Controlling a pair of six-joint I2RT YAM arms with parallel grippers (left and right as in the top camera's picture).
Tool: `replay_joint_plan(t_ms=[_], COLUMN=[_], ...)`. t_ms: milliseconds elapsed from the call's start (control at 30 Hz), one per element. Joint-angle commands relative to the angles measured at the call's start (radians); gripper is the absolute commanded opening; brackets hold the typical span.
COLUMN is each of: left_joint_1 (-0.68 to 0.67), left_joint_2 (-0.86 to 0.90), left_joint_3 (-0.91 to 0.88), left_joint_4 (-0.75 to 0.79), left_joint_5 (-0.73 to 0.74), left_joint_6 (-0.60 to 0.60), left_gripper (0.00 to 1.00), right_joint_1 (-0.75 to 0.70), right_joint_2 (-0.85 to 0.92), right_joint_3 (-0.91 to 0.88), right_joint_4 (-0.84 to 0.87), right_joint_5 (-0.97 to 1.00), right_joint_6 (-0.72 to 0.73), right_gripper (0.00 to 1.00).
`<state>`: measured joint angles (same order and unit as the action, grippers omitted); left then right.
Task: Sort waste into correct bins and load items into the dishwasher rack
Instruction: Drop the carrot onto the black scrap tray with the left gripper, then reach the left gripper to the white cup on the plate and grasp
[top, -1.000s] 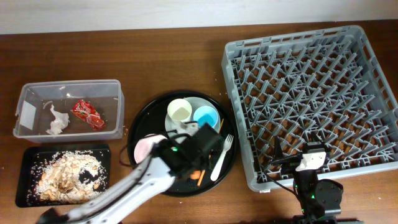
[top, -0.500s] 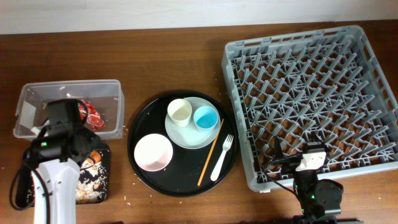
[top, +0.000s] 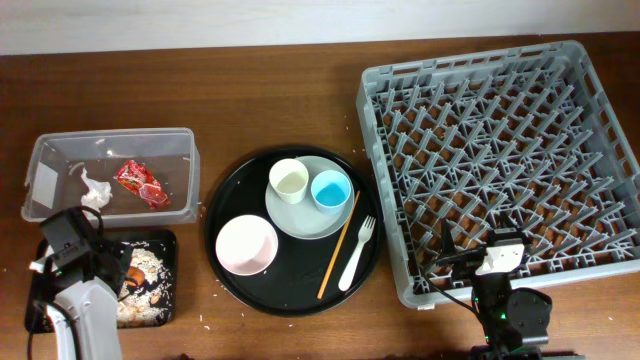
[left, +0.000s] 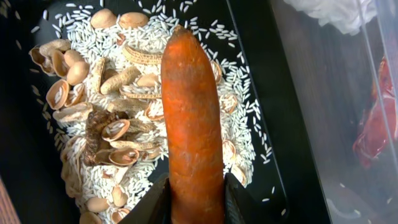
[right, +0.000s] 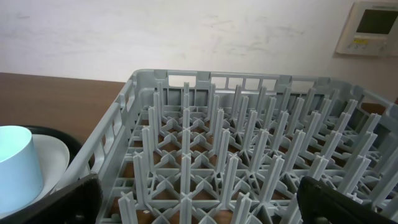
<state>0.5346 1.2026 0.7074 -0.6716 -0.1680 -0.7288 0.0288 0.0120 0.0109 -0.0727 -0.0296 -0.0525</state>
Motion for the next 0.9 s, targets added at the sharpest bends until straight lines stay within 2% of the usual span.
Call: replay_joint_plan(t_ms=[0, 167, 267, 333, 400, 433, 533, 633, 767, 867], left_joint_1=[0.005, 0.005, 0.005, 0.005, -0.003, -0.022, -0.139, -0.277, -0.497, -0.637], left_joint_2=[0.000, -0.001, -0.024, -0.058, -0.080, -0.084, -0.081, -0.081, -0.071, 0.019], left_joint_3=[-0.004, -0.001, 0.082, 0.185, 0.263, 0.288, 0.294, 0.294, 0.298, 0.407], left_joint_4=[0.006, 0.010, -0.030, -0.106, -0.192, -0.253, -0.393, -0.405, -0.292, -0.292], left_joint_5=[0.004, 0.009, 0.145, 0.306, 0.517, 0.602, 0.609, 0.610, 0.587, 0.509], left_joint_6=[0.008, 0.009, 0.137, 0.257, 0.398, 0.446, 0.534, 0.536, 0.409, 0.373], left_gripper=[0.40, 0.41, 0.40, 0.41, 0.49, 0.50, 0.49, 0.49, 0.48, 0.48], right_joint_1=[0.005, 0.005, 0.005, 0.005, 0.005, 0.005, 0.005, 0.005, 0.005, 0.005], right_joint_2=[-0.006, -0.006, -0.006, -0.006, -0.006, -0.006, -0.006, -0.006, -0.006, -0.006], right_joint_3=[-0.005, -0.005, -0.005, -0.005, -0.005, -0.005, -0.005, -0.005, -0.005, -0.005], right_joint_4=[-0.005, -0.005, -0.005, -0.005, -0.005, -0.005, -0.005, -0.005, -0.005, -0.005], right_joint_5=[0.005, 0.005, 0.005, 0.005, 0.005, 0.005, 0.005, 0.005, 0.005, 0.005], right_joint_6=[0.006, 0.006, 0.006, 0.006, 0.006, 0.006, 0.006, 0.006, 0.006, 0.006], right_gripper=[0.99, 0.99, 0.99, 0.99, 0.99, 0.99, 0.99, 0.99, 0.99, 0.99])
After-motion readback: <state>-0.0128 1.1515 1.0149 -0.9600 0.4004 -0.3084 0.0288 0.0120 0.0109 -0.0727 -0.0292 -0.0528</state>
